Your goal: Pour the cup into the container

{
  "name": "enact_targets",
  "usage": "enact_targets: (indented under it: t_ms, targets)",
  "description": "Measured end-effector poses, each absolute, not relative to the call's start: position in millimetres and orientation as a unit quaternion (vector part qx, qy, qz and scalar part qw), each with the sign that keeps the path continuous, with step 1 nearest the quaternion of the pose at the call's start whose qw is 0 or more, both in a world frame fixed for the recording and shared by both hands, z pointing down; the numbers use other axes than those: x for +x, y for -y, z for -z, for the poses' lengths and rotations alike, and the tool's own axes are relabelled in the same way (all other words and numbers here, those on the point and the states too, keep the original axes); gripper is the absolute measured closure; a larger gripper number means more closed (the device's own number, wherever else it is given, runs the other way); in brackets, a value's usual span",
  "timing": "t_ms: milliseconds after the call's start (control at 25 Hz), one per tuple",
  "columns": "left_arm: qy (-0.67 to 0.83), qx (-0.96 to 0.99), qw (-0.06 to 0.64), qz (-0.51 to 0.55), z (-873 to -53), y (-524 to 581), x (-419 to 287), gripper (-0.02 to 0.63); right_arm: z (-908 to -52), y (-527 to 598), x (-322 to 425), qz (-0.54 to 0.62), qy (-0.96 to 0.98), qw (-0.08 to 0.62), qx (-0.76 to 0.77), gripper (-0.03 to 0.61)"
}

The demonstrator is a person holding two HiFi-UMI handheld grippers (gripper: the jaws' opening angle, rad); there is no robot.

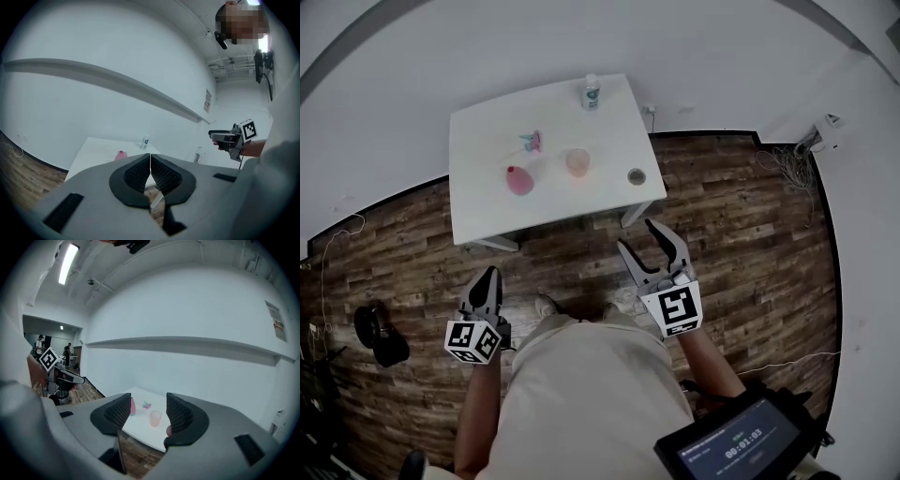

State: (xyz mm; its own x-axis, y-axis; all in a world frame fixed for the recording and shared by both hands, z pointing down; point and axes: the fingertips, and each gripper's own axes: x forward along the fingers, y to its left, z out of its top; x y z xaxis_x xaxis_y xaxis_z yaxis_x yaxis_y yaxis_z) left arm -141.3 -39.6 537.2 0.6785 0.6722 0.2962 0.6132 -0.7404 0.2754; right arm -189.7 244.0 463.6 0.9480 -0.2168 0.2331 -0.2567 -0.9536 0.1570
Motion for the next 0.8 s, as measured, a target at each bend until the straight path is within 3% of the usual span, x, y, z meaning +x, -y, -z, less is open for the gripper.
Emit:
enact_targets:
  t_ms: [440, 800]
  targets:
    - [-0.307, 0.924, 0.069, -0.217, -549.4, 30.8, -218.4, 0.603, -508.9, -282.6, -278.2, -0.160, 0.146, 0.088, 0.972, 0.336]
    - [-0.295, 0.919, 0.063, -0.256, -572.9, 17.1, -268.0, 0.603, -549.1, -281.2, -305.7, -0.190, 0.178, 0.070, 0.963, 0.336]
